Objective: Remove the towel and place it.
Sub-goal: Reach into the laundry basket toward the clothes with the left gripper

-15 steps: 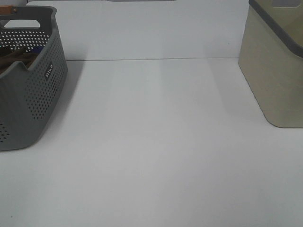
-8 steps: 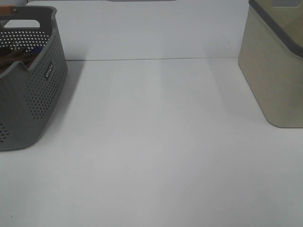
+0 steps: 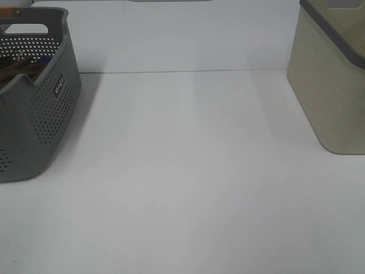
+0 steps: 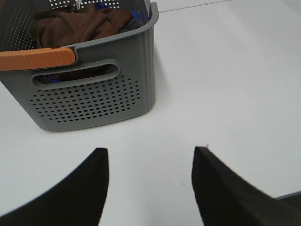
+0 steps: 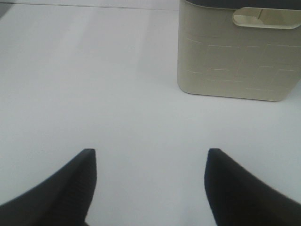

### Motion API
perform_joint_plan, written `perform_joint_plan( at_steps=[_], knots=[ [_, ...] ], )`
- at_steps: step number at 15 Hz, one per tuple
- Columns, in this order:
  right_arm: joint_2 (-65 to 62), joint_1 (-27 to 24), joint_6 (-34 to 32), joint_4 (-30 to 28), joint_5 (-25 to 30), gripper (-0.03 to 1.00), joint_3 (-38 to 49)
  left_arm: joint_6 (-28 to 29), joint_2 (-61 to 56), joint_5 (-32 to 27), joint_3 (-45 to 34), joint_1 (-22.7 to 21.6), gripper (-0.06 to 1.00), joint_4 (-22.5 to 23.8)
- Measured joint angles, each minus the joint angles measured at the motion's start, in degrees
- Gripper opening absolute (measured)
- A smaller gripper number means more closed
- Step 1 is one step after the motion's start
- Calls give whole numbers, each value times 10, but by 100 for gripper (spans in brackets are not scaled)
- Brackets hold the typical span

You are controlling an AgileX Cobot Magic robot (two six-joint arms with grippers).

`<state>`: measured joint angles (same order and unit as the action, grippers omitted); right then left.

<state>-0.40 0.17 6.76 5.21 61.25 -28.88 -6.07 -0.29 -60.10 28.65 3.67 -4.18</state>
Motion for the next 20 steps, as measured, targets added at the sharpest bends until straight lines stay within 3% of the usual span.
perform_joint_plan(
  at_steps=[20],
  knots=[
    [0, 0, 0, 0, 0, 63, 0, 0, 0, 0, 0, 0, 52, 0]
  ],
)
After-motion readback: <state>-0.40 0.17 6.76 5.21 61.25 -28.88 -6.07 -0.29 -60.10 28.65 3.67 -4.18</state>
